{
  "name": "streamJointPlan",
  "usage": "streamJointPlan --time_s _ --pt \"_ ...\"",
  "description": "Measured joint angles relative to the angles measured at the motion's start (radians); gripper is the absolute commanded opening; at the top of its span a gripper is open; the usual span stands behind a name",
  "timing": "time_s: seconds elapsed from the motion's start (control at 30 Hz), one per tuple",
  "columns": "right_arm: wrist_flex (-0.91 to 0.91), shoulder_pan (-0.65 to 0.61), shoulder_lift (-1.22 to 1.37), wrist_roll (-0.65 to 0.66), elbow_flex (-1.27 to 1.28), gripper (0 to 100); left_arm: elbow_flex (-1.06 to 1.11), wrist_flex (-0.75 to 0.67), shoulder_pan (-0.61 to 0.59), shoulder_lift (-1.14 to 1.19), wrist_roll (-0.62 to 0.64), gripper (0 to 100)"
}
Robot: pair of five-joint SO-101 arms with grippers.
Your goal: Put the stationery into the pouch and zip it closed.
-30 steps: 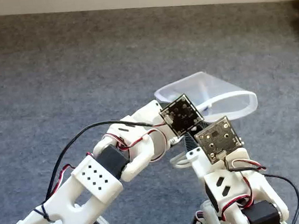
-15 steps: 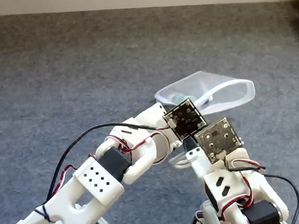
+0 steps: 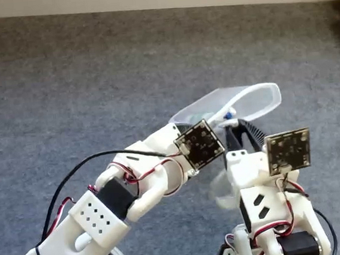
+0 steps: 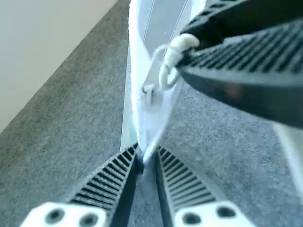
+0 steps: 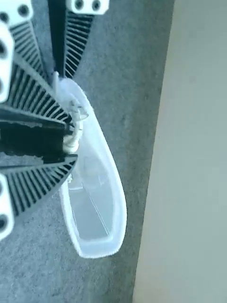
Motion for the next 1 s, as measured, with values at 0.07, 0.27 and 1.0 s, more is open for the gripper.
streamJointPlan --time_s 0.07,0.27,1.0 --pt "-0.017 0.038 0.000 -0.017 0.000 0.5 0.014 0.000 0.002 -0.009 0.000 1" --pt "-0.100 0.152 0.012 -0.026 0.002 0.5 0.014 0.005 0.002 -0.012 0.000 1" --pt "-0.572 0.503 0.012 -0.026 0.273 0.5 0.017 0.003 -0.015 -0.040 0.000 1"
